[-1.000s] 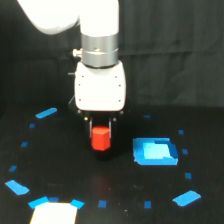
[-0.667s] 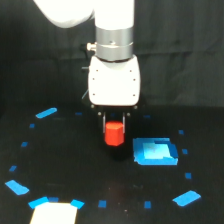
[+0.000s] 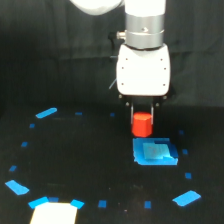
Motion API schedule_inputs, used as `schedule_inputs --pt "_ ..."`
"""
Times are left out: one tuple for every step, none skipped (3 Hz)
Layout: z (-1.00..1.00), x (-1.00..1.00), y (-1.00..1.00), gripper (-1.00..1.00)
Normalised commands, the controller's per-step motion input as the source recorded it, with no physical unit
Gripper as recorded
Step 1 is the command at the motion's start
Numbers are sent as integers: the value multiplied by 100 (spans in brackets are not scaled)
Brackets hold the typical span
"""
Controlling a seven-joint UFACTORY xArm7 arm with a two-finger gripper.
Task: Pick up the red object from the table
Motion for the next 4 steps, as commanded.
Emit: schedule_inputs --pt "87 100 61 -100" --pt "100 85 13 -95" --pt "92 -64 -6 -100" --pt "-22 -15 -2 -98"
